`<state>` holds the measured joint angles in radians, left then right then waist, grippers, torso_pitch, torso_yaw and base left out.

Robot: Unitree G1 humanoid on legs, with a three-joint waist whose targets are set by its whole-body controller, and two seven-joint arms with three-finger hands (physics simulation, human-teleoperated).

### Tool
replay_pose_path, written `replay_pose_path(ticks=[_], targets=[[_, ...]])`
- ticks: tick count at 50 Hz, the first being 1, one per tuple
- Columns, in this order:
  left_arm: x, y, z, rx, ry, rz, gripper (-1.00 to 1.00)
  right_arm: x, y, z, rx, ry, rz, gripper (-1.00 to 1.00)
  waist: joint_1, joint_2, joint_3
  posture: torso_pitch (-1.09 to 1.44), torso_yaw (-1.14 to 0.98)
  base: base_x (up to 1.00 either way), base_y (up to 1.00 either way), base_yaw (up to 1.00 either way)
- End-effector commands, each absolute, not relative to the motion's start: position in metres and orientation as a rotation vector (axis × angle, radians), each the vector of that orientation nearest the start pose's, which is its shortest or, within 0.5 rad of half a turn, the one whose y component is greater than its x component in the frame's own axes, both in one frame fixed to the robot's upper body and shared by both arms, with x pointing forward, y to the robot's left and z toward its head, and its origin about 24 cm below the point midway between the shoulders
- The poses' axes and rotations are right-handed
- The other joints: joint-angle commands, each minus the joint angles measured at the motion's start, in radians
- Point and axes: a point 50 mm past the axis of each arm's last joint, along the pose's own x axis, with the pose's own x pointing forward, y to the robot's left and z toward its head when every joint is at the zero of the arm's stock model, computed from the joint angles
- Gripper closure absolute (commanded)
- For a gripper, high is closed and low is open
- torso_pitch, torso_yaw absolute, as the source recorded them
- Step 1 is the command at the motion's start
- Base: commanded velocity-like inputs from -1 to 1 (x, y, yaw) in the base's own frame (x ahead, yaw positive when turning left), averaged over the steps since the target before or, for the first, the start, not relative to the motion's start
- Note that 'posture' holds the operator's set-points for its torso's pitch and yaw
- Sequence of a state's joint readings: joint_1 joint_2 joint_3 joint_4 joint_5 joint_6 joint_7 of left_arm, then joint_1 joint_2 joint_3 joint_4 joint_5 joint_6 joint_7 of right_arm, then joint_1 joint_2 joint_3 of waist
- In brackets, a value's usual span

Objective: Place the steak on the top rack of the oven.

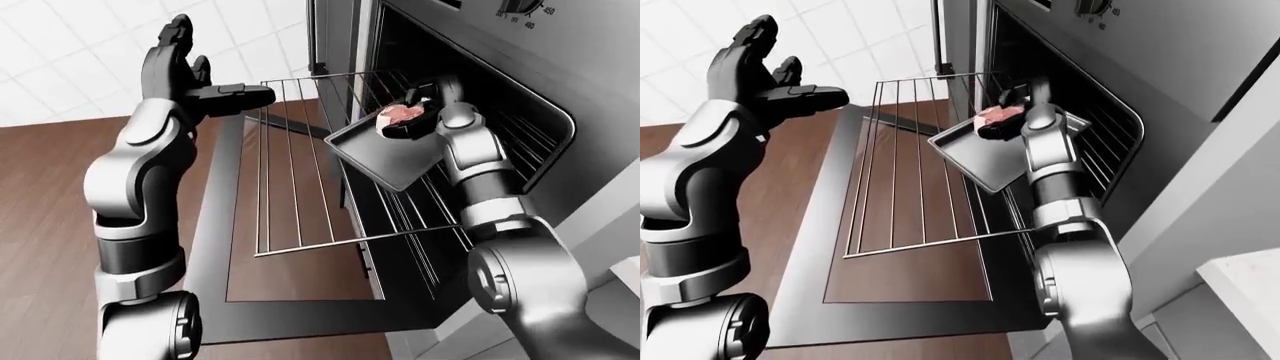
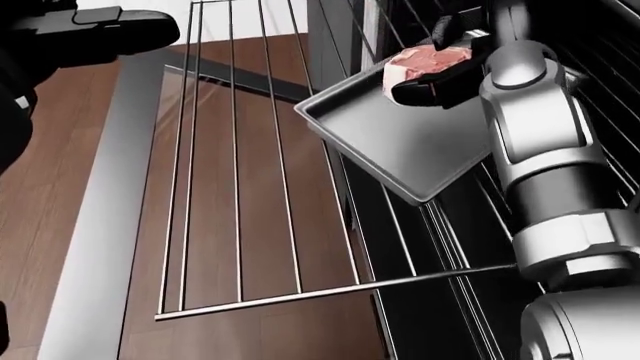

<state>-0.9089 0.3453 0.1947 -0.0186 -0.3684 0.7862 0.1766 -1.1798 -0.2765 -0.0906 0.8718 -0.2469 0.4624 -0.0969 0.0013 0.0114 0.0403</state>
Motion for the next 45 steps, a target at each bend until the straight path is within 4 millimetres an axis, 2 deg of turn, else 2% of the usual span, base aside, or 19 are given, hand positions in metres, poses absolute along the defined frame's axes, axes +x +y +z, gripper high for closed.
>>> replay_pose_path(ticks=[1,8,18,25,45], targets=[[0.344,0.183,0.294,-0.076,-0.258,0.045,-1.0,0.42,-0.18,0.254,-0.417,-0.036,-0.268,1.0,-0.001,-0.001,-0.038,0.0,0.0,0.0,0.0,0.0],[0.345,0.183,0.293,-0.075,-0.254,0.046,-1.0,0.425,-0.186,0.239,-0.413,-0.028,-0.288,1.0,-0.001,-0.002,-0.039,0.0,0.0,0.0,0.0,0.0],[0.346,0.184,0.291,-0.075,-0.253,0.046,-1.0,0.427,-0.185,0.23,-0.428,-0.03,-0.304,1.0,-0.003,-0.002,-0.039,0.0,0.0,0.0,0.0,0.0],[0.345,0.184,0.291,-0.075,-0.253,0.046,-1.0,0.428,-0.182,0.234,-0.45,-0.05,-0.31,1.0,-0.003,-0.002,-0.037,0.0,0.0,0.0,0.0,0.0],[0.346,0.183,0.29,-0.076,-0.251,0.047,-1.0,0.429,-0.179,0.224,-0.492,-0.06,-0.323,1.0,-0.003,-0.002,-0.036,0.0,0.0,0.0,0.0,0.0]])
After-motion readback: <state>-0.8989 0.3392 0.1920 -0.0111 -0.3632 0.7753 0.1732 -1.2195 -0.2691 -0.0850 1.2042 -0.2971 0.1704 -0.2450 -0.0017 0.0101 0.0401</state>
